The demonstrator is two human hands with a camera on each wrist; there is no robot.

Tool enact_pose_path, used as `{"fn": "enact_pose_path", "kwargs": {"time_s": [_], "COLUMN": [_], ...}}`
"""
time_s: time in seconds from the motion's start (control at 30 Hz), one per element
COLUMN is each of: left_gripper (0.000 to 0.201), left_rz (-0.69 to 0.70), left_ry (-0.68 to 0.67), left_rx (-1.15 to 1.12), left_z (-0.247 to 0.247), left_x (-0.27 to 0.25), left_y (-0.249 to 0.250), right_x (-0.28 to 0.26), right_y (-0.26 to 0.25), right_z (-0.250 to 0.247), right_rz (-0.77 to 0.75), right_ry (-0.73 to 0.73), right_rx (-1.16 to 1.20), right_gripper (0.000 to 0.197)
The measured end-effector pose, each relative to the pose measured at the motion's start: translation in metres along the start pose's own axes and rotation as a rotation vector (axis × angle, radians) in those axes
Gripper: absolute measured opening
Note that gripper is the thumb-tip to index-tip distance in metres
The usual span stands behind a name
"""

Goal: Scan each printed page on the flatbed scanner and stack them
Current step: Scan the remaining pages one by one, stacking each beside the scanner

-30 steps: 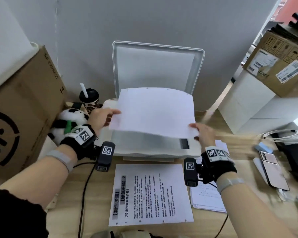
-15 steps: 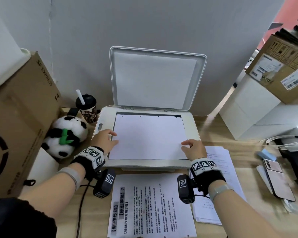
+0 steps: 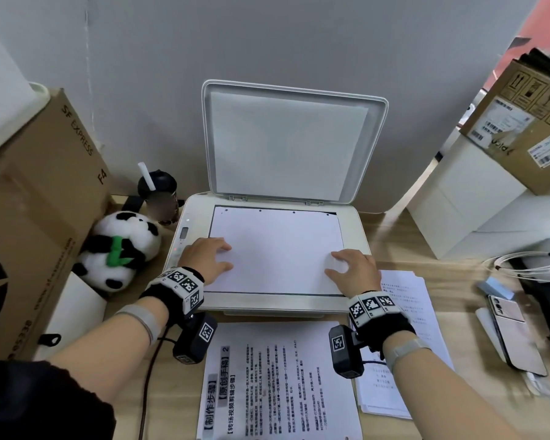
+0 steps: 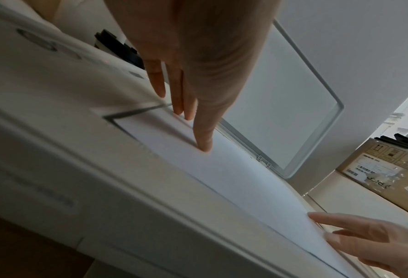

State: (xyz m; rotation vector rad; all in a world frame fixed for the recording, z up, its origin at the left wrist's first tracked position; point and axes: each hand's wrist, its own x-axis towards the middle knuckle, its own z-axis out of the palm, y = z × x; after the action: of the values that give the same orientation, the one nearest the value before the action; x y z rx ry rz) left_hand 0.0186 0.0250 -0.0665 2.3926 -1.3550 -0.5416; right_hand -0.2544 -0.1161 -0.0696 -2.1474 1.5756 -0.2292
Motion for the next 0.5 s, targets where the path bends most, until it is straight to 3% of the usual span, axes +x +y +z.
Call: {"fn": "enact_pose_path", "kwargs": {"time_s": [0.5], "left_gripper": [0.039], "left_rz": [-0.056], "left_ry": [-0.009], "left_rx": [0.006], "left_z": [0.0004], "left_x": [0.0059], "left_y": [-0.0002], "right_x": [-0.0006], "right_y": [-0.0026], "right_z": [-0.0008], "right_rz": [-0.010], "right_ry": [-0.008], "right_rx": [-0.042], "right_gripper": [0.044]}}
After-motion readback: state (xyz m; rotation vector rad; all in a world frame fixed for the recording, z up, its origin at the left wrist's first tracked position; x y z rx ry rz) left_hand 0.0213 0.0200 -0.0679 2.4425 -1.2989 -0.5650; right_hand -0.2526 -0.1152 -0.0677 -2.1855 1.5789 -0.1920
